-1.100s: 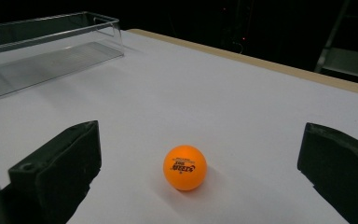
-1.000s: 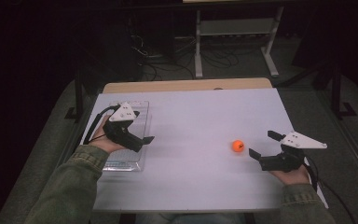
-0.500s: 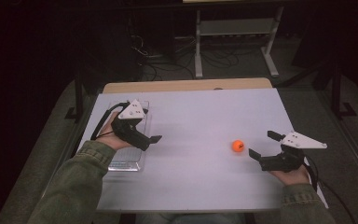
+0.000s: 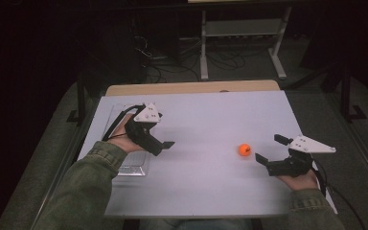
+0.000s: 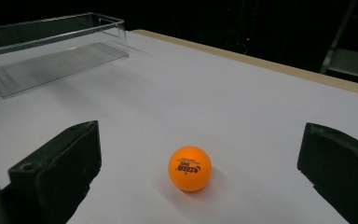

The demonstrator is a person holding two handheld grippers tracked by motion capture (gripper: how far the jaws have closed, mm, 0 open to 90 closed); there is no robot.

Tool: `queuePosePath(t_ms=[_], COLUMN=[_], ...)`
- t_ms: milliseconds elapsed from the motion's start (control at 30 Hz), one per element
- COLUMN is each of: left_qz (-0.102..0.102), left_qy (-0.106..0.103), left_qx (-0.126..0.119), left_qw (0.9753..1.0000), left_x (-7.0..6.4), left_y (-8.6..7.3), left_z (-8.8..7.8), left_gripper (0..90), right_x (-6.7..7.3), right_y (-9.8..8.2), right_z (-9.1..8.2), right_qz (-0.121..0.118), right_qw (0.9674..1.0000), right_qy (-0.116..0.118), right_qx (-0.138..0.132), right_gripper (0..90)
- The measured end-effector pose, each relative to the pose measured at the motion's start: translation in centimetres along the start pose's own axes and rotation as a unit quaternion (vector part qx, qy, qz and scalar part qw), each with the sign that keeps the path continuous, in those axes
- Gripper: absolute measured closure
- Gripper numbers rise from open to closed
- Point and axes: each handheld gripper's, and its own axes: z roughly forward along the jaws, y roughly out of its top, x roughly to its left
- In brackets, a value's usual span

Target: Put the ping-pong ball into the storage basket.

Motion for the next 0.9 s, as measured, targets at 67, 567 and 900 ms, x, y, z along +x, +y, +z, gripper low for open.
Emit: queuePosePath(t_ms=[67, 567, 900], left_qz=[0.002, 0.016, 0.024], left_qy=[-0.002, -0.019, -0.032], left_qx=[0.001, 0.013, 0.016], left_qw=[1.0000, 0.9996, 0.9991], left_x=[0.0, -0.4, -0.7], left_y=[0.2, 1.5, 2.4], left_z=[0.2, 1.9, 3.5], left_gripper=[0.0, 0.0, 0.0], right_x=[0.0, 0.1, 0.2], right_y=[0.0, 0.1, 0.0], right_z=[0.0, -0.1, -0.1], right_qz=[-0.002, -0.004, -0.007], right_qw=[1.0000, 1.0000, 1.0000], right_qy=[0.000, 0.002, 0.003], right_qx=[0.000, -0.006, -0.004], right_gripper=[0.0, 0.0, 0.0])
